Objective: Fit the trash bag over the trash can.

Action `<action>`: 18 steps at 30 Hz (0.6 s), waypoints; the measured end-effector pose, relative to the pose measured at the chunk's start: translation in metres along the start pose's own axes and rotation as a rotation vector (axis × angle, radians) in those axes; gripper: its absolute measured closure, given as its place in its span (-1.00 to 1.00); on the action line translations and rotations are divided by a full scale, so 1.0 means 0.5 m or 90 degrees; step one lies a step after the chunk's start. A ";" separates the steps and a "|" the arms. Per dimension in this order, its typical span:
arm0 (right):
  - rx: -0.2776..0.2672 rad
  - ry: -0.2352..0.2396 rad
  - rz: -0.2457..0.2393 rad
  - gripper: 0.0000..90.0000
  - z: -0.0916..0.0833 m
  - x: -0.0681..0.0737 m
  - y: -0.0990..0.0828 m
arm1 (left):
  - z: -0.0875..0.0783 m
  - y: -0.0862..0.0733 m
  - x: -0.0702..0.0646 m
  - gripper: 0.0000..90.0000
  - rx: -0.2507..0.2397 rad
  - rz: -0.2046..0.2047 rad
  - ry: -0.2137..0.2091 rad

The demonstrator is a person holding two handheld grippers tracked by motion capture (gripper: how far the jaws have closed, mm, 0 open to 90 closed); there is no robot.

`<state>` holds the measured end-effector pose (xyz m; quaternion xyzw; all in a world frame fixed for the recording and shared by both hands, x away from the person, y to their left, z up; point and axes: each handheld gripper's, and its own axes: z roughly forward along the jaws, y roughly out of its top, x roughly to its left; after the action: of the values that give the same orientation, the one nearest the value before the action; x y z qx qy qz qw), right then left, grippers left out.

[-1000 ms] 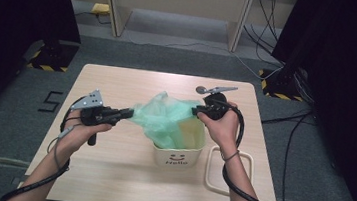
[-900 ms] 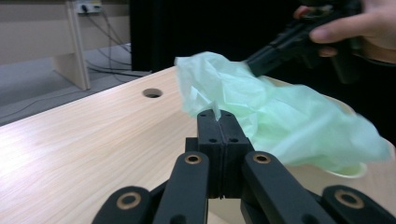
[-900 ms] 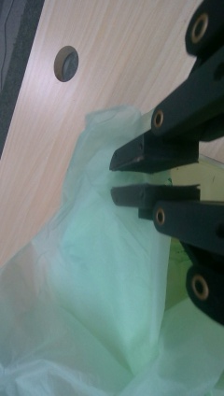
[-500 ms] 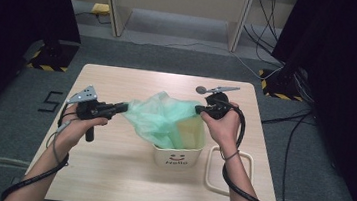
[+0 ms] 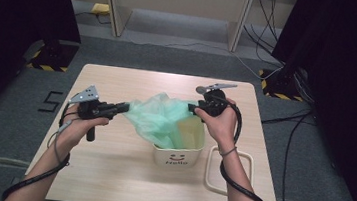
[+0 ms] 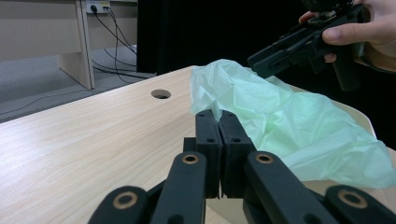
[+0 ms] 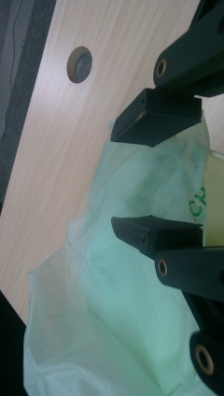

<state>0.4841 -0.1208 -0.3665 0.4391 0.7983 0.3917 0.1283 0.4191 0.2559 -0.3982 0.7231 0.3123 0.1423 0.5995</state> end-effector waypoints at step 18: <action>0.010 -0.036 -0.040 1.00 -0.023 -0.003 -0.008 | 0.010 0.005 0.000 0.91 -0.007 -0.001 -0.002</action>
<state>0.4761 -0.1290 -0.3622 0.4261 0.8105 0.3688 0.1599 0.4230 0.2517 -0.3970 0.7198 0.3115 0.1423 0.6038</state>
